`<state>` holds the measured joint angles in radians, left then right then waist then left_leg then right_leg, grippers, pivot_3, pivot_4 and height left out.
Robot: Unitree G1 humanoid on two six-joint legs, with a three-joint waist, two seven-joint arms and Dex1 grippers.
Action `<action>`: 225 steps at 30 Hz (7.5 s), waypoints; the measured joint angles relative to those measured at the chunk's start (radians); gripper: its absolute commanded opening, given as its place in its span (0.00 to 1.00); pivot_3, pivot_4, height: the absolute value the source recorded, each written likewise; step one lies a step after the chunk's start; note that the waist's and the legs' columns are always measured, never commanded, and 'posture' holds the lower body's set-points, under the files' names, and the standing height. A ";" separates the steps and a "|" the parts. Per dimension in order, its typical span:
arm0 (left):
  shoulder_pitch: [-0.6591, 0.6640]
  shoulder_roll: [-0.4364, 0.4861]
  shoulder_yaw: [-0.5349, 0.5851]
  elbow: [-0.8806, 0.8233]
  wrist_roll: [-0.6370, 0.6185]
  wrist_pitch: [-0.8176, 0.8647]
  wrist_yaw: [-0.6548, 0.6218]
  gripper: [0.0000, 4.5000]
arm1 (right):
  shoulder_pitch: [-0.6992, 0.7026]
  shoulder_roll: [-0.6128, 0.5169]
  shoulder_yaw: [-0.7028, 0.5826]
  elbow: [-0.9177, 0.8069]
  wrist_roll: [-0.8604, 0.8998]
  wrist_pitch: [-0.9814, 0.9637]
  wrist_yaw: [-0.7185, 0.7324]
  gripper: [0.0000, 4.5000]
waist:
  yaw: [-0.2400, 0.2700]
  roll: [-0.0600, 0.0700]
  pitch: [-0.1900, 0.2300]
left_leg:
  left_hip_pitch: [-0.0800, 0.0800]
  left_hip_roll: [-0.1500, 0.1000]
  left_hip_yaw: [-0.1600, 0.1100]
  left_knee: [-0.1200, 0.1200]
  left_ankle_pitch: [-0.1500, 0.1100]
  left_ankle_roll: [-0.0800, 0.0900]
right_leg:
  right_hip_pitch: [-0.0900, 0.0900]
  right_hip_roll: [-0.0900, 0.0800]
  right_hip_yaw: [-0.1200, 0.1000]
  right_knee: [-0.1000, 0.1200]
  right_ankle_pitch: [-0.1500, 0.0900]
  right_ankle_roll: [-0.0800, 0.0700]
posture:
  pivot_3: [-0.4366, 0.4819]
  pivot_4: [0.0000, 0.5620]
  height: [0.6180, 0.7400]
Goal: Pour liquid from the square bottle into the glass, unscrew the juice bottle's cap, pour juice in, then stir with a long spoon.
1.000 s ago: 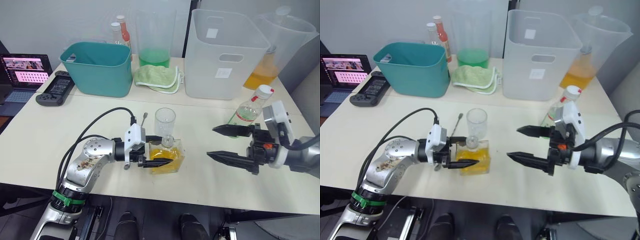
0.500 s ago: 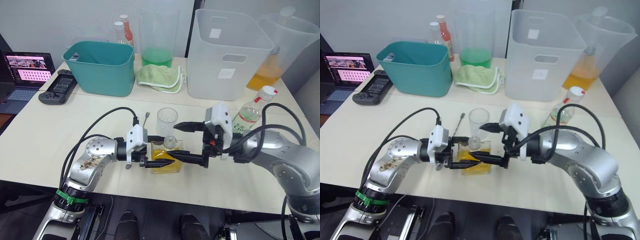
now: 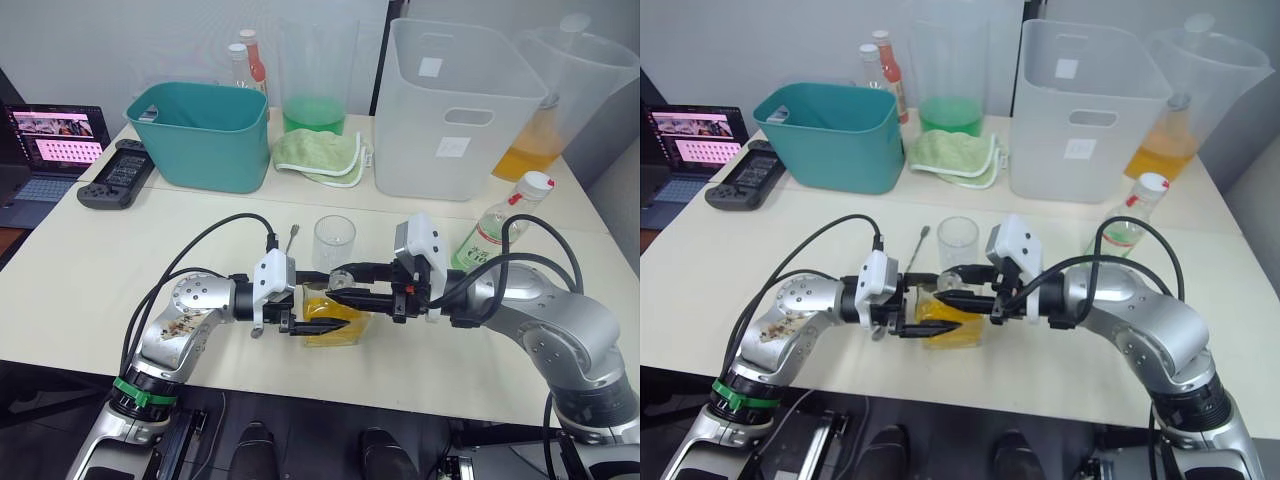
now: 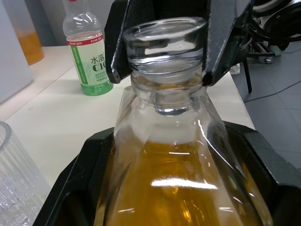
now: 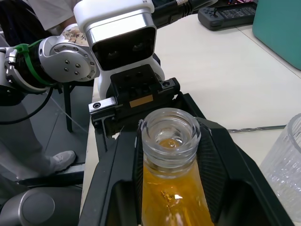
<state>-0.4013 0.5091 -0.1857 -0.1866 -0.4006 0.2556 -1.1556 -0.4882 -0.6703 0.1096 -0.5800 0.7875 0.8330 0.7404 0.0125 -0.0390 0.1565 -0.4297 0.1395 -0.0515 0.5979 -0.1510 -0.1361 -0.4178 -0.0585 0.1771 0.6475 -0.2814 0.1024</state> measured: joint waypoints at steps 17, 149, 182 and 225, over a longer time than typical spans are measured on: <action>0.000 -0.003 0.003 0.000 0.002 0.002 -0.003 0.62 | -0.019 -0.027 0.041 -0.002 -0.148 -0.149 0.123 0.24 | 0.000 0.000 0.000 | 0.000 0.000 0.000 0.000 0.000 0.000 | 0.000 0.000 0.000 0.000 0.000 0.000 | 0.48 0.27 0.94; -0.430 0.129 0.074 0.423 0.317 -0.101 0.428 0.62 | 0.345 -0.225 -0.513 0.042 0.279 0.014 0.182 0.99 | -0.001 0.005 0.013 | -0.009 -0.003 -0.005 -0.001 0.002 0.000 | -0.004 0.001 -0.001 0.000 -0.002 0.001 | 0.48 0.27 0.94; -0.509 -0.036 -0.106 0.815 0.833 -0.761 0.777 0.62 | 0.301 -0.199 -0.515 0.001 0.204 -0.045 -0.062 0.99 | 0.006 0.005 0.013 | -0.010 -0.003 -0.005 -0.001 0.005 -0.002 | -0.003 0.001 -0.001 0.001 -0.001 0.002 | 0.48 0.27 0.94; -0.625 0.042 -0.250 0.937 1.243 -0.998 1.159 0.62 | 0.360 -0.198 -0.524 -0.021 0.217 -0.046 -0.109 0.99 | 0.028 0.005 0.013 | -0.009 -0.003 -0.005 -0.001 0.007 -0.005 | -0.003 0.001 -0.001 0.002 -0.001 0.003 | 0.48 0.27 0.94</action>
<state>-1.0258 0.5507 -0.4361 0.7508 0.8419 -0.7423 0.0035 -0.1277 -0.8685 -0.4147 -0.6007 1.0046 0.7873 0.6319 0.0410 -0.0338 0.1695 -0.4392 0.1367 -0.0561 0.5968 -0.1441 -0.1414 -0.4209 -0.0578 0.1762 0.6496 -0.2822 0.1052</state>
